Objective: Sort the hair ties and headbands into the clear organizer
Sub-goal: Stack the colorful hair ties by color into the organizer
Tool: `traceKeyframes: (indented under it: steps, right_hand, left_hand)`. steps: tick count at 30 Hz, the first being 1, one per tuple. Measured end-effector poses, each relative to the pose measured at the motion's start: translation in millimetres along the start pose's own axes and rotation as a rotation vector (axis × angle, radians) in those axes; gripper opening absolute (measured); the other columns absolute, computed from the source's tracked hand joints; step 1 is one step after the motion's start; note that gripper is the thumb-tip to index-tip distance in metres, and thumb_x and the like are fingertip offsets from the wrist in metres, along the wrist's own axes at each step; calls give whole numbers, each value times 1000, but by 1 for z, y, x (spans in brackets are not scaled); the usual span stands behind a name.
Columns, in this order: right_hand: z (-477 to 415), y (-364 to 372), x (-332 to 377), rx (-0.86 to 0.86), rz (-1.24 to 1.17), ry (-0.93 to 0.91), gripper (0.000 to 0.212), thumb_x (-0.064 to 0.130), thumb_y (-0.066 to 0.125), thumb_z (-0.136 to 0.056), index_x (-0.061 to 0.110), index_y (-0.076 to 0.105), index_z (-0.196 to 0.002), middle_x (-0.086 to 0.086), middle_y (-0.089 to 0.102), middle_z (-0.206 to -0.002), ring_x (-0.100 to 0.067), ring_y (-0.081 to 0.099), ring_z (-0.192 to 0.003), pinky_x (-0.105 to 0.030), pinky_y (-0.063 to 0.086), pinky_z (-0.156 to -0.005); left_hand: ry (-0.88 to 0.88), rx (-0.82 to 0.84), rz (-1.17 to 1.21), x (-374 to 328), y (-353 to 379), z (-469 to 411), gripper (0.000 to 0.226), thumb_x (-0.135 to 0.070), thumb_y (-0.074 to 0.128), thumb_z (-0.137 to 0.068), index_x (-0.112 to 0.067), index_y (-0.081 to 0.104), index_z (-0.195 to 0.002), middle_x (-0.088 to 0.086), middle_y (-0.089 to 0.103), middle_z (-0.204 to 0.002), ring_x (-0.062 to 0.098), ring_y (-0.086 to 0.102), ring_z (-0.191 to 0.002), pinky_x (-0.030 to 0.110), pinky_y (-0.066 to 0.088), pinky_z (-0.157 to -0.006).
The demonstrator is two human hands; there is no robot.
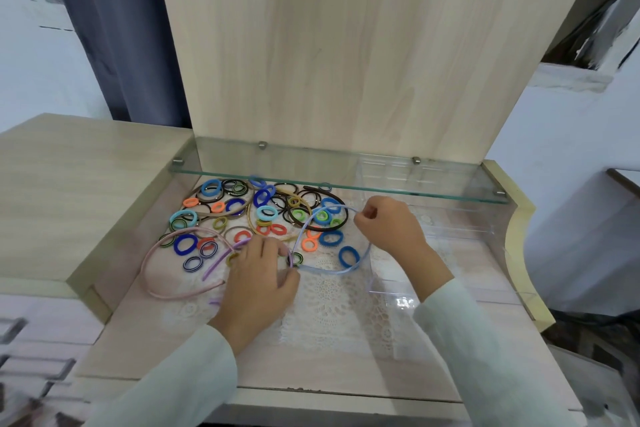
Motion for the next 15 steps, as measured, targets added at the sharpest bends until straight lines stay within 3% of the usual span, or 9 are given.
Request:
traceKeyframes:
  steps: [4,6,10,15]
  right_hand:
    - [0,-7,-6,21,-171,35,17,27,60,-85,16,57,-72,0,63,-76,-17,56,-72,-24,40,-56]
    - [1,-9,-9,56,-268,60,15,25,61,-86,12,61,-78,-3,67,-80,-14,56,-69,-22,38,-52]
    - [4,-15,-10,124,-435,124,14,20,61,-87,8,63,-82,-1,68,-73,-11,51,-61,-23,40,-53]
    - [5,-25,-4,196,-575,184,13,16,60,-88,6,67,-93,-1,68,-79,-11,51,-63,-23,43,-56]
  left_hand:
    - [24,14,-213,0,9,-2,23,-33,70,-76,-16,57,-84,2,50,-87,25,51,-80,36,40,-66]
    - [13,32,-245,-2,9,-4,21,-32,69,-81,-16,56,-83,1,47,-84,26,52,-81,36,38,-67]
    - [-37,116,-146,-7,4,-10,16,-33,52,-94,-19,50,-86,0,48,-88,22,51,-86,33,38,-71]
    - [-169,161,110,-14,-11,-20,26,-31,50,-98,-13,49,-79,-1,49,-70,16,46,-63,32,32,-57]
Point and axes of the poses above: each hand's wrist, its own z-axis away from the middle knuckle, its own y-axis out of the palm, x = y × z, the point moved 1 cm from there along -z, towards the middle knuckle
